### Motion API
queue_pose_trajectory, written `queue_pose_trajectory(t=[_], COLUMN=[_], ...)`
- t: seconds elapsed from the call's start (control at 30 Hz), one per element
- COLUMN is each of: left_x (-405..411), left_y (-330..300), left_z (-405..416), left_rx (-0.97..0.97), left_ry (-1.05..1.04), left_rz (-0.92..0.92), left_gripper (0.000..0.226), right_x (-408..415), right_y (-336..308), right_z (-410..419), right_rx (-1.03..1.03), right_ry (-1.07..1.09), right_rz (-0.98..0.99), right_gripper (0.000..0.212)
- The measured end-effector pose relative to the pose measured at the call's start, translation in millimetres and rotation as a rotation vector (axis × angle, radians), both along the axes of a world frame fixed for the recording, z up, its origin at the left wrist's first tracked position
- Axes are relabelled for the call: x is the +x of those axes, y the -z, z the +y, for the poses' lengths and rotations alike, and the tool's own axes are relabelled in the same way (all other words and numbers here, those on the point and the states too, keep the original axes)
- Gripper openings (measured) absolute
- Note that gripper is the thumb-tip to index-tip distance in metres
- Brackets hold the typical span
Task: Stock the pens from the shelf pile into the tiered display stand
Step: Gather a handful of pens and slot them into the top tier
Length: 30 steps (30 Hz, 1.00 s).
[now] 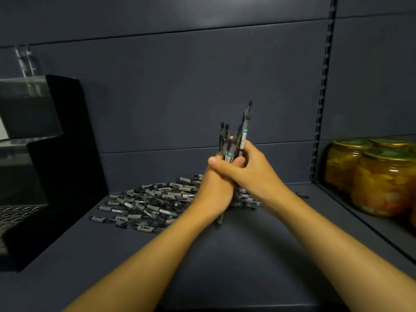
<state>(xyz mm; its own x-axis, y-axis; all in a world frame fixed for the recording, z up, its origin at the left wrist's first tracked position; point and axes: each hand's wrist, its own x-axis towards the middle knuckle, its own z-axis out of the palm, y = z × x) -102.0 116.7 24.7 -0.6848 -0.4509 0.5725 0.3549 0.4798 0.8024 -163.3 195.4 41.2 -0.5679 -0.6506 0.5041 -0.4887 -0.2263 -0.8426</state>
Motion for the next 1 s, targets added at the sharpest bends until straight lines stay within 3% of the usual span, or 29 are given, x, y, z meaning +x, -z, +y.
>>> queue_pose_trajectory(t=[0.2,0.33,0.5,0.63,1.0], left_x=[-12.2,-15.4,-15.8,-18.6,-25.7], left_y=[20.7,19.4,13.0,6.1,37.9], left_z=[8.2,11.3,7.7,1.0,-5.7], left_rx=[0.033,0.140,0.138,0.088,0.340], left_ry=[-0.058,-0.043,-0.021,-0.060,-0.010], left_rz=[0.044,0.123,0.106,0.137,0.181], left_gripper=[0.021,0.023,0.026,0.030,0.033], right_x=[-0.9,-2.7,-4.7,-5.5,3.1], right_y=[10.1,9.9,6.2,-3.6,17.5], right_z=[-6.0,-11.3,-17.2,-24.2,-25.1], right_rx=[-0.077,-0.071,-0.094,-0.101,-0.074], right_ry=[0.102,0.131,0.147,0.123,0.113], right_rz=[-0.047,-0.012,0.032,0.050,0.079], right_gripper=[0.038,0.023,0.011,0.011,0.016])
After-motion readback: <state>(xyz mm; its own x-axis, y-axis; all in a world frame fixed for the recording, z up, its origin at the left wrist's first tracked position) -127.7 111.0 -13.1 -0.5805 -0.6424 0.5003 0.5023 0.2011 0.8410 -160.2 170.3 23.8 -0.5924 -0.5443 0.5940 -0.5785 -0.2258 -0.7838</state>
